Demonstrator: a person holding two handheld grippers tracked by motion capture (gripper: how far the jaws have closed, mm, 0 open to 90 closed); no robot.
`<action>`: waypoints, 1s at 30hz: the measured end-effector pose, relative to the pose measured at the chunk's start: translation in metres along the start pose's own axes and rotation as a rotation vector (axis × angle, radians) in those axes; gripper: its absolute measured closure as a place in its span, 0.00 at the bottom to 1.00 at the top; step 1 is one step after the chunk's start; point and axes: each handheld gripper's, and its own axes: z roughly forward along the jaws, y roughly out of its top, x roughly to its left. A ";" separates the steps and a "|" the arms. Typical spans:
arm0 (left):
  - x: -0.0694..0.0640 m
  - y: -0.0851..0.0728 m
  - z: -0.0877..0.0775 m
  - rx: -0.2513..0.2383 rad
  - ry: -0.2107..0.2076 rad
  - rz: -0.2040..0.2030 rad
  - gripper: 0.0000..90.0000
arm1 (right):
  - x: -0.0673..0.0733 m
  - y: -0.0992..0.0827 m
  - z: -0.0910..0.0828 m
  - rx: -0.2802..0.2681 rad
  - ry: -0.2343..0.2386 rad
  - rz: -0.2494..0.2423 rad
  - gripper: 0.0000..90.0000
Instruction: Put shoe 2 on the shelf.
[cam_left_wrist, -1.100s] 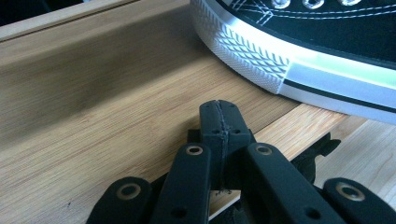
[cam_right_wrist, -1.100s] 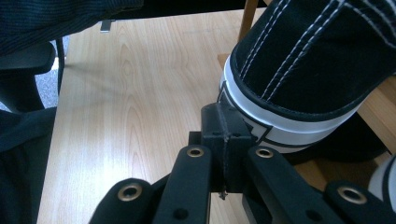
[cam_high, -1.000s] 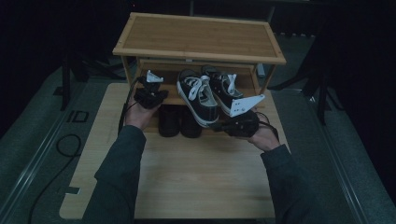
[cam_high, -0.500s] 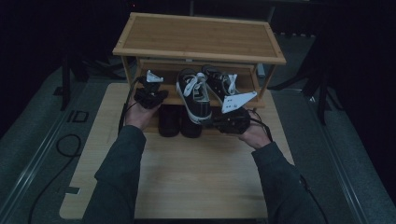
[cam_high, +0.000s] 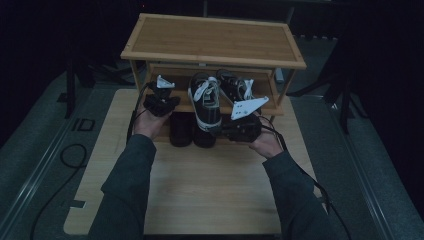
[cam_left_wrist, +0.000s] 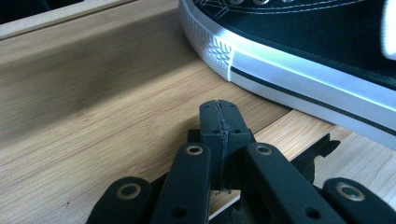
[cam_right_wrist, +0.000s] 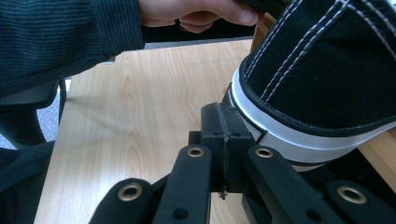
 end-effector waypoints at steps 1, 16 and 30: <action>0.000 0.000 0.000 0.000 0.002 0.001 1.00 | 0.000 0.001 0.001 0.001 -0.003 0.000 1.00; -0.001 0.000 0.000 -0.001 0.004 0.005 1.00 | -0.003 0.006 0.011 -0.020 -0.012 0.002 1.00; -0.002 -0.001 0.000 -0.004 0.012 0.010 1.00 | -0.005 0.016 0.022 -0.018 -0.026 -0.017 1.00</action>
